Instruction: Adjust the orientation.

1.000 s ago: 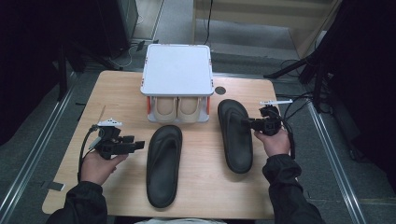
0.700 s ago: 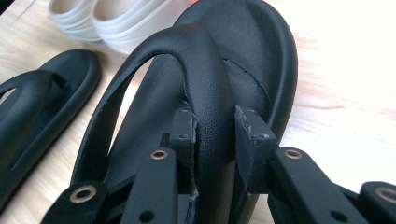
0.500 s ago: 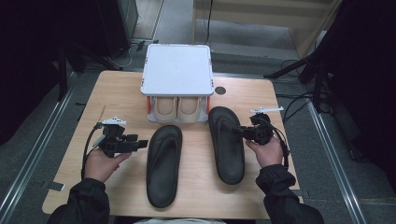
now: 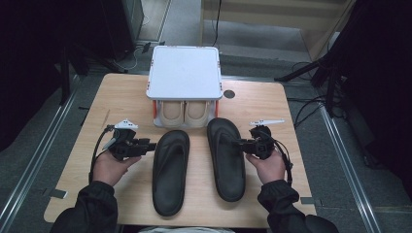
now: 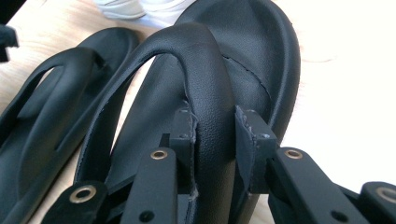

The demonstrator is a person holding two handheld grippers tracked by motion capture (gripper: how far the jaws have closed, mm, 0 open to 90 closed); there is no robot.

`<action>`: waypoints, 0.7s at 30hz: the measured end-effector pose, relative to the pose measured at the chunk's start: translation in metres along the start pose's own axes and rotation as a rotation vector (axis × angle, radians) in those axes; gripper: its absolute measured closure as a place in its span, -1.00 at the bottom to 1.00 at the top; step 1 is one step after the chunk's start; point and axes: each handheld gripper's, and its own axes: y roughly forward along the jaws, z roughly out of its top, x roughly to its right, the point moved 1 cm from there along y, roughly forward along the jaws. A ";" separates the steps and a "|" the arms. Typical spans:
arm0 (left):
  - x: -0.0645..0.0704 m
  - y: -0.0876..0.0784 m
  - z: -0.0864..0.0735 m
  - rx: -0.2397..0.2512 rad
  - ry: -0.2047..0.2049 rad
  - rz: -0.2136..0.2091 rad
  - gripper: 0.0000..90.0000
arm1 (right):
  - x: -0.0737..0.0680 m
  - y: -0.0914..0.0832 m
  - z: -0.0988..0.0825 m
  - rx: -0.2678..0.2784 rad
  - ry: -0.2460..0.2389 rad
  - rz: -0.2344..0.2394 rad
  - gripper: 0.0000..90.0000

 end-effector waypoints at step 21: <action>-0.015 0.024 -0.002 -0.083 -0.019 -0.045 1.00 | -0.034 0.030 -0.017 -0.063 -0.038 0.029 0.58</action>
